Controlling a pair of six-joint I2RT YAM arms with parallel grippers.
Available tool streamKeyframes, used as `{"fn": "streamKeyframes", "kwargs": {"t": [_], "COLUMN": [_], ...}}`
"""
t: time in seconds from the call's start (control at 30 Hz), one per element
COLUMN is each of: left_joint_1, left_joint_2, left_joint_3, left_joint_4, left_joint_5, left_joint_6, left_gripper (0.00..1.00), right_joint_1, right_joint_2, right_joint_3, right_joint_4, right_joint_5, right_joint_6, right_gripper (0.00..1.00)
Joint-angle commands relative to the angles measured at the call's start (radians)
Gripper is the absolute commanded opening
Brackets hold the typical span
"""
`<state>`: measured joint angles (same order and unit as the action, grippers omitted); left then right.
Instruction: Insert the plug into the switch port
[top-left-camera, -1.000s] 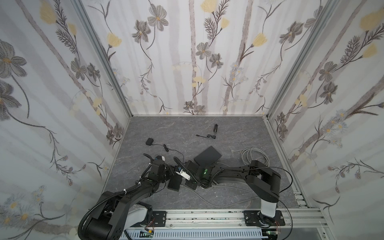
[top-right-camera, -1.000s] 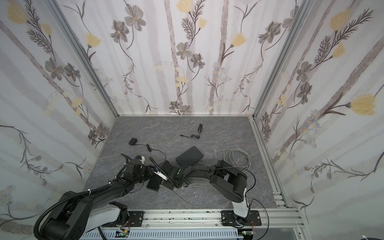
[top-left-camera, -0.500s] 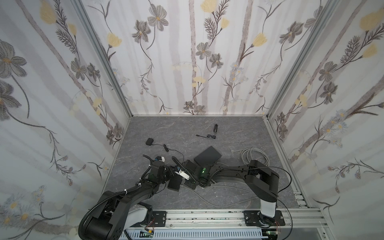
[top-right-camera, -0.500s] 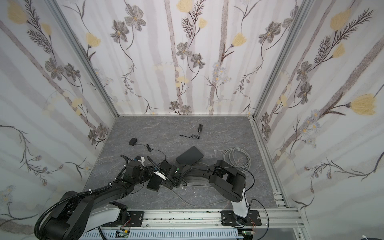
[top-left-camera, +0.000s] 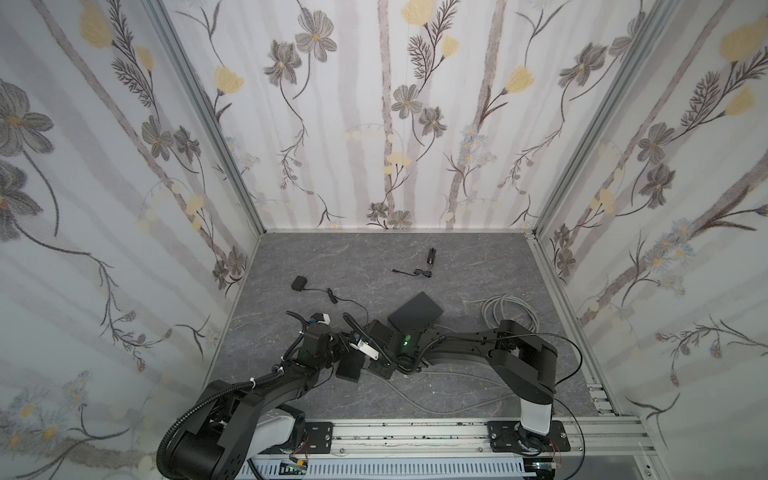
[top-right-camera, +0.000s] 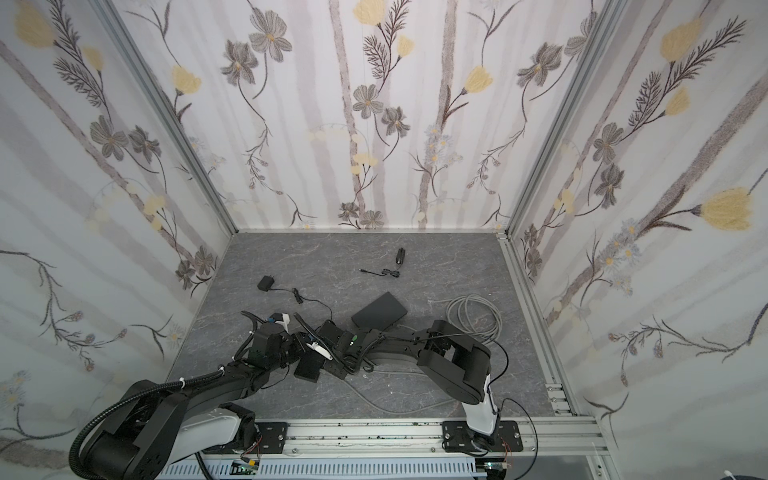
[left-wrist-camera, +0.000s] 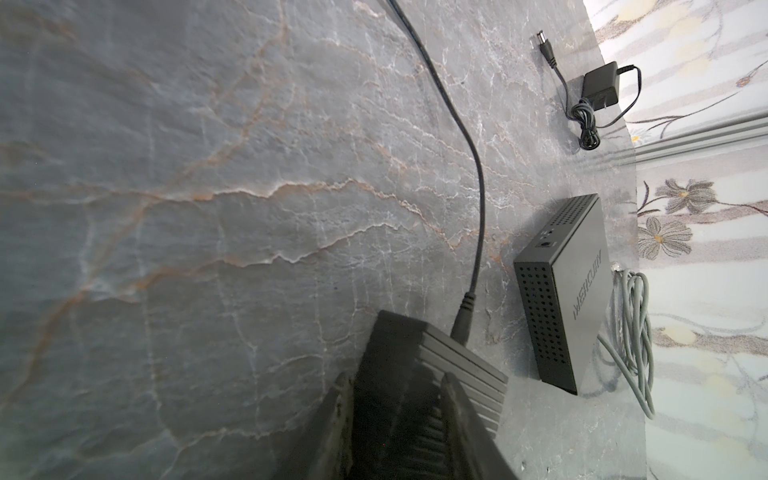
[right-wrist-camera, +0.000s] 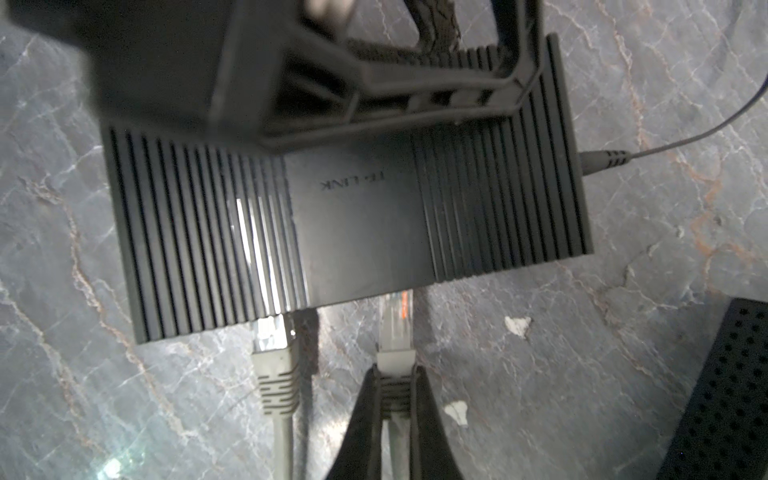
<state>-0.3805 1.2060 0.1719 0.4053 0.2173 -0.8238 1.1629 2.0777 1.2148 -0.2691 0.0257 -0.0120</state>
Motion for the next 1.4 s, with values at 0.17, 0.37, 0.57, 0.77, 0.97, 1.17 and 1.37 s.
{"fn": "streamKeyframes", "kwargs": {"t": [0.17, 0.37, 0.57, 0.77, 0.97, 1.17, 1.37], "left_joint_1": [-0.023, -0.025, -0.028, -0.027, -0.028, -0.028, -0.027], "left_joint_2": [0.013, 0.013, 0.011, 0.007, 0.008, 0.006, 0.001], "left_joint_3": [-0.015, -0.013, -0.017, -0.014, -0.011, -0.008, -0.002], "left_joint_4": [-0.200, -0.198, -0.202, -0.208, -0.214, -0.220, -0.230], "left_joint_5": [0.122, 0.122, 0.119, 0.117, 0.116, 0.117, 0.117], "left_joint_6": [-0.037, -0.038, -0.037, -0.037, -0.034, -0.031, -0.028], "left_gripper": [0.35, 0.35, 0.35, 0.35, 0.35, 0.35, 0.35], "right_joint_1": [0.010, 0.009, 0.014, 0.021, 0.024, 0.021, 0.004], "right_joint_2": [0.027, 0.067, 0.045, 0.019, -0.014, 0.002, 0.014], "right_joint_3": [0.053, 0.106, 0.119, 0.114, 0.067, 0.039, 0.005], "right_joint_4": [0.246, 0.227, 0.220, 0.218, 0.269, 0.275, 0.280], "right_joint_5": [-0.092, -0.096, -0.096, -0.096, -0.123, -0.124, -0.090], "right_joint_6": [-0.004, -0.013, -0.023, -0.032, -0.038, -0.044, -0.030], "right_gripper": [0.00, 0.00, 0.00, 0.00, 0.00, 0.00, 0.00]}}
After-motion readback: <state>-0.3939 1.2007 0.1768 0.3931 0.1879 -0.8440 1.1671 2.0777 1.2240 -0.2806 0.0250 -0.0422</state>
